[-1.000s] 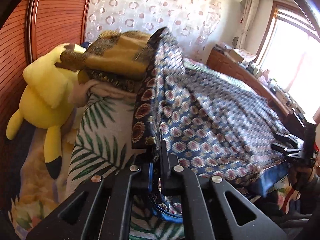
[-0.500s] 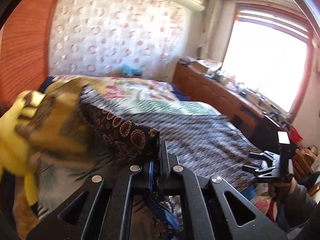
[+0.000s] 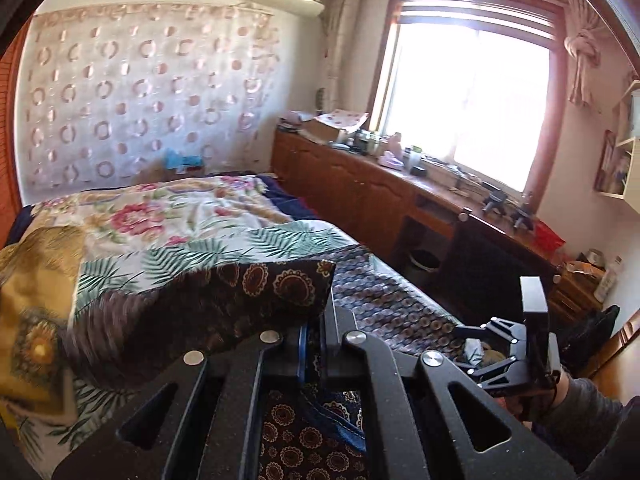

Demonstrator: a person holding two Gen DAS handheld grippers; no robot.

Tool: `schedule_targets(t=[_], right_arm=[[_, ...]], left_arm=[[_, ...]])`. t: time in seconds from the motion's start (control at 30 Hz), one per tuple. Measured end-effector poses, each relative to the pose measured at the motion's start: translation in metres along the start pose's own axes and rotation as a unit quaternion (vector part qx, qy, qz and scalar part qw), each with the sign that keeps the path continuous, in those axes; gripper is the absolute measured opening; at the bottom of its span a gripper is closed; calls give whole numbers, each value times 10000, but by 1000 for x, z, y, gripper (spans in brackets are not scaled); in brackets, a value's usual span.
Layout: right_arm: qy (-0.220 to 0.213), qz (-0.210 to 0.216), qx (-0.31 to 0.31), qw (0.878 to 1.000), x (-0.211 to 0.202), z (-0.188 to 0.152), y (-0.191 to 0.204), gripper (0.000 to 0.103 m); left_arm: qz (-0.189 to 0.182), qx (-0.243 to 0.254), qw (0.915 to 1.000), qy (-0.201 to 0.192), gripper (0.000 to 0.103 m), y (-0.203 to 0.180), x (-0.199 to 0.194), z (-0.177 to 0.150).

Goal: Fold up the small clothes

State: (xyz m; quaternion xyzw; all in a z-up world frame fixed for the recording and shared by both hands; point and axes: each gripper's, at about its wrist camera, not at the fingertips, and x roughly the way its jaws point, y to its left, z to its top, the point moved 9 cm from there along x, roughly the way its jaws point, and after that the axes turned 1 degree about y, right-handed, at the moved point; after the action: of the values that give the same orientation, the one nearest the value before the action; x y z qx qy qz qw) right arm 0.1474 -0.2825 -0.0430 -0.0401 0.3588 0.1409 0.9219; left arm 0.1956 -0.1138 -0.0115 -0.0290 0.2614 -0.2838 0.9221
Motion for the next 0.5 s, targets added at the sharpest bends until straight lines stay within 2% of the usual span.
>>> schedule_targets(t=[0.5], right_arm=[[-345, -51, 282, 9990, -46, -18, -26, 82]], left_arm=[[-682, 617, 9953, 306, 5, -96, 60, 31]])
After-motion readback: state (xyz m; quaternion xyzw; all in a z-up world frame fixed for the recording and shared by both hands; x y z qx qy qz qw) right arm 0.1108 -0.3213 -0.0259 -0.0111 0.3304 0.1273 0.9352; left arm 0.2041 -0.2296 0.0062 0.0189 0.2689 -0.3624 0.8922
